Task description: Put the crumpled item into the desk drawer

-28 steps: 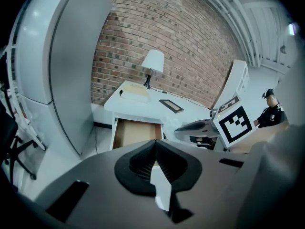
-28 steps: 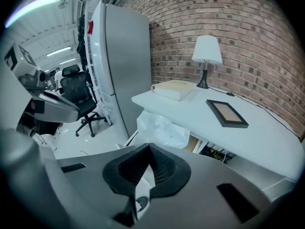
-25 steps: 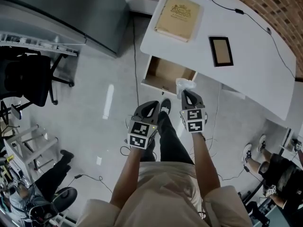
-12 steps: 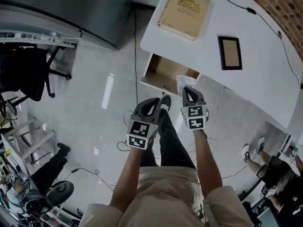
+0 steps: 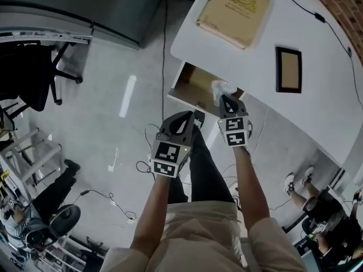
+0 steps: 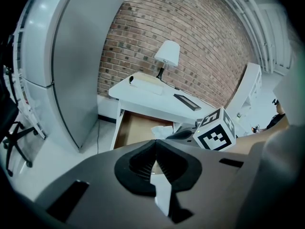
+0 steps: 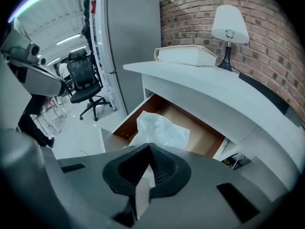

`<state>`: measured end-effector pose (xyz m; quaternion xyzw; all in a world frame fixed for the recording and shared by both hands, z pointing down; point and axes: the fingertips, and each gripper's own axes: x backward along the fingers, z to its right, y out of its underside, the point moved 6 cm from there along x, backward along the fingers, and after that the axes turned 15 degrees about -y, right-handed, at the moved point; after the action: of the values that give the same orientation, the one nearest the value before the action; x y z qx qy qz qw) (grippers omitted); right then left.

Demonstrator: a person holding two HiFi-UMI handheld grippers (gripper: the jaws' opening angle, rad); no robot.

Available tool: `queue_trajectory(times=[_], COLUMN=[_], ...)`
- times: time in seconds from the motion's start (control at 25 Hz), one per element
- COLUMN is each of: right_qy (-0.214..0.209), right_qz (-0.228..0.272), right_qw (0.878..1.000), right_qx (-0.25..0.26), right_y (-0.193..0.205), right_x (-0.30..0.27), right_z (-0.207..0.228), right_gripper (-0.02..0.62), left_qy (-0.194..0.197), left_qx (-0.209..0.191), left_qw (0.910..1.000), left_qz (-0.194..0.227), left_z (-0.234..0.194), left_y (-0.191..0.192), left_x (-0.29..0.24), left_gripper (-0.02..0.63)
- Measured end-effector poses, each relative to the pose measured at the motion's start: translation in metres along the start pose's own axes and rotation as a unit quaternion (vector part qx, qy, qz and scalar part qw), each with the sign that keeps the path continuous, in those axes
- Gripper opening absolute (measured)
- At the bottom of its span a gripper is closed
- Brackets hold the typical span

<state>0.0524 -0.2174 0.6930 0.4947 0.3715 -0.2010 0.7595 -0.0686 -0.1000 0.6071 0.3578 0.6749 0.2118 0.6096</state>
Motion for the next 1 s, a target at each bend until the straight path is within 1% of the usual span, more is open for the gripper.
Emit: queue_trajectory(times=[0.16,0.28,0.4,0.48,0.6,0.64,0.88,1.0], right_qy=[-0.005,-0.014,-0.02,-0.019,-0.022,-0.026,-0.045,-0.047], right_qz=[-0.005,-0.018,-0.036,-0.056,-0.093,-0.099,-0.108,-0.114], right_qw=[1.0,1.0,0.999,0.996,0.987,0.985,0.98,0.977], right_qx=[-0.004,0.006,0.034,0.065,0.127,0.137,0.159,0.171], right_y=[-0.002,0.002,0.004,0.006,0.016,0.018,0.022,0.023], right_x=[-0.022,-0.037,-0.053,-0.061,-0.074,-0.079,-0.104,-0.116], right_z=[0.01,0.013,0.017,0.017,0.013,0.013,0.022,0.034], right_gripper=[0.025,0.025,0.025,0.025,0.025,0.025,0.025,0.025], left_qy=[0.005,0.006,0.001,-0.002,0.0,0.0,-0.007,-0.012], left_qx=[-0.005,-0.001,0.005,0.011,0.016,0.017,0.03,0.034], left_qw=[1.0,1.0,1.0,0.9999,0.9999,0.9998,0.9995,0.9993], left_qz=[0.0,0.0,-0.001,-0.002,-0.005,-0.005,-0.01,-0.011], left_z=[0.001,0.003,0.0,-0.002,0.0,0.0,-0.01,-0.015], left_y=[0.0,0.003,0.007,0.012,0.02,0.022,0.039,0.045], left_x=[-0.018,-0.03,-0.041,-0.044,-0.047,-0.048,-0.048,-0.055], left_gripper=[0.015,0.015,0.015,0.015,0.015,0.015,0.015,0.015])
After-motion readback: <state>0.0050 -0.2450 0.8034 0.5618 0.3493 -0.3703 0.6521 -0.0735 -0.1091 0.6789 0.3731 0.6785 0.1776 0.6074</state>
